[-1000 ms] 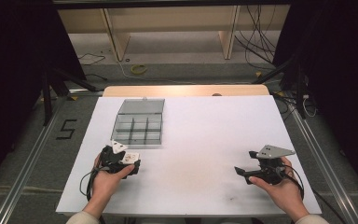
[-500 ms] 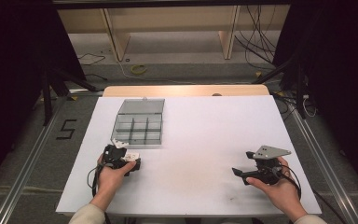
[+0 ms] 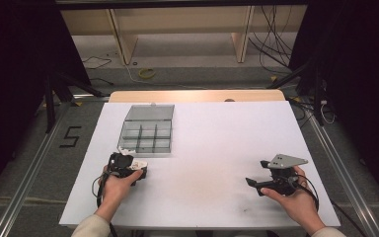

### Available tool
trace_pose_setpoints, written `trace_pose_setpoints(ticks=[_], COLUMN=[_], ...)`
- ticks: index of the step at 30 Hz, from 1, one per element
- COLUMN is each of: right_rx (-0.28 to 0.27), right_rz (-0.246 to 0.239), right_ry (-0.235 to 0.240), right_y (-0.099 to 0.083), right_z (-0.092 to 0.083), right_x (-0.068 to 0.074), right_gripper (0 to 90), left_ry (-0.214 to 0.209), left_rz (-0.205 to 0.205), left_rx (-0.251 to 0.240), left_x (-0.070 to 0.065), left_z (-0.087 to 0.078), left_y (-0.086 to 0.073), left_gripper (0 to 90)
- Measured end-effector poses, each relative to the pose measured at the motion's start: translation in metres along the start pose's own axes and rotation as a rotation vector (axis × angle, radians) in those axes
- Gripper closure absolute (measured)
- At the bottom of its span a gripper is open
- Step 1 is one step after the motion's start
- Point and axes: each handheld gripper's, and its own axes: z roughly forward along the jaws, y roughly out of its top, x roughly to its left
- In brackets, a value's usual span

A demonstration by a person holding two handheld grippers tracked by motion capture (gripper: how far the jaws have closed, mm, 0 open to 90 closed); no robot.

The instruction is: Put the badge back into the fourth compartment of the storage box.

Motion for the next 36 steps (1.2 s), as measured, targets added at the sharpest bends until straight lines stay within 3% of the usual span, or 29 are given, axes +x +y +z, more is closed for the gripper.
trace_pose_setpoints(ticks=[15,36], right_rx=[-0.014,-0.023], right_rz=[0.008,0.014], right_ry=[-0.002,-0.004], right_y=[0.000,0.001], right_z=[-0.002,-0.003], right_x=[-0.002,-0.003], right_gripper=[17.2,17.3], left_ry=[-0.013,-0.040], left_rz=[-0.041,-0.059], left_rx=[-0.025,-0.116], left_x=[0.005,0.008], left_z=[-0.003,-0.030], left_y=[-0.001,0.007], left_gripper=[32.9,32.9])
